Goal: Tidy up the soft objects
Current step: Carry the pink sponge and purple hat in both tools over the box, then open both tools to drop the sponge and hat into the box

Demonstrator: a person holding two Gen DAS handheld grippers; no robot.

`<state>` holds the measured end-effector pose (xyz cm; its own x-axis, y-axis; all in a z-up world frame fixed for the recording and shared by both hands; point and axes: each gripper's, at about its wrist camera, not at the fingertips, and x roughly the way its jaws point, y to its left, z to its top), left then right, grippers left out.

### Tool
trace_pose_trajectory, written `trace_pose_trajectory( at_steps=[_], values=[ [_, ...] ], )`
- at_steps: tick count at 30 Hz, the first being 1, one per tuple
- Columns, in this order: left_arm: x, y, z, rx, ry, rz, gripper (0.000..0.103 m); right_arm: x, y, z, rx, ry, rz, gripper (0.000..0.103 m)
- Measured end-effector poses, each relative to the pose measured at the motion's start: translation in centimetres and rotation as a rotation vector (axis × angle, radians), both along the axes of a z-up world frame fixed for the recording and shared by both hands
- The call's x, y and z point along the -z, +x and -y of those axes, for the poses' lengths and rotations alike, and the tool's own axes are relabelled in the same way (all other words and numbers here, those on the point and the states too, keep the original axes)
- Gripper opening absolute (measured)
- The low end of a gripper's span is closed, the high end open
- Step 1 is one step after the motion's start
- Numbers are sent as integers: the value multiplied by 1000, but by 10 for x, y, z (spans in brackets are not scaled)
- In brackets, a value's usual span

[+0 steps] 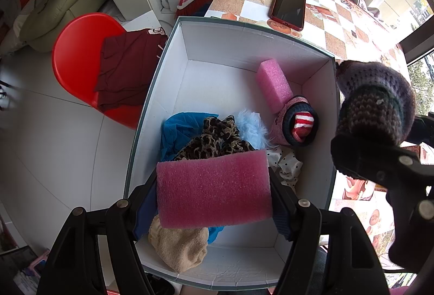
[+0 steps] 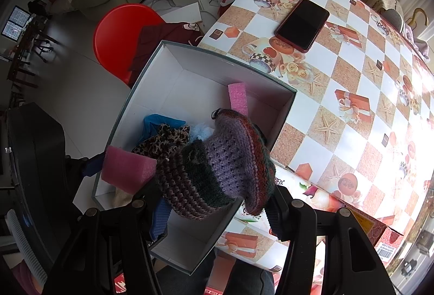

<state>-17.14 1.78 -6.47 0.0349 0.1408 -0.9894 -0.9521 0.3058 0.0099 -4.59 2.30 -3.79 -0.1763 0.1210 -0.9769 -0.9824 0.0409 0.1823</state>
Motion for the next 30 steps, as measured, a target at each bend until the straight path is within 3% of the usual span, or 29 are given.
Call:
trace_pose_trajectory(
  at_steps=[13, 17, 18, 22, 23, 26, 30],
  values=[
    [-3, -2, 0, 2, 13, 30, 76, 2, -1, -1, -6, -1, -5, 59],
    [-6, 0, 3, 19, 40, 5, 84, 0, -1, -1, -11, 3, -15, 70],
    [-6, 0, 3, 19, 38, -12, 84, -1, 0, -1, -9, 5, -18, 78],
    [-9, -8, 3, -11, 47, 15, 85, -8, 4, 1, -2, 28, 2, 94],
    [-12, -10, 4, -20, 59, 6, 85, -9, 5, 1, 2, 26, 3, 103],
    [-17, -14, 5, -32, 56, -20, 85, -13, 10, 4, 20, 14, 10, 103],
    [-21, -20, 8, -49, 26, 17, 85, -25, 16, 13, 57, 55, 20, 103]
  ],
)
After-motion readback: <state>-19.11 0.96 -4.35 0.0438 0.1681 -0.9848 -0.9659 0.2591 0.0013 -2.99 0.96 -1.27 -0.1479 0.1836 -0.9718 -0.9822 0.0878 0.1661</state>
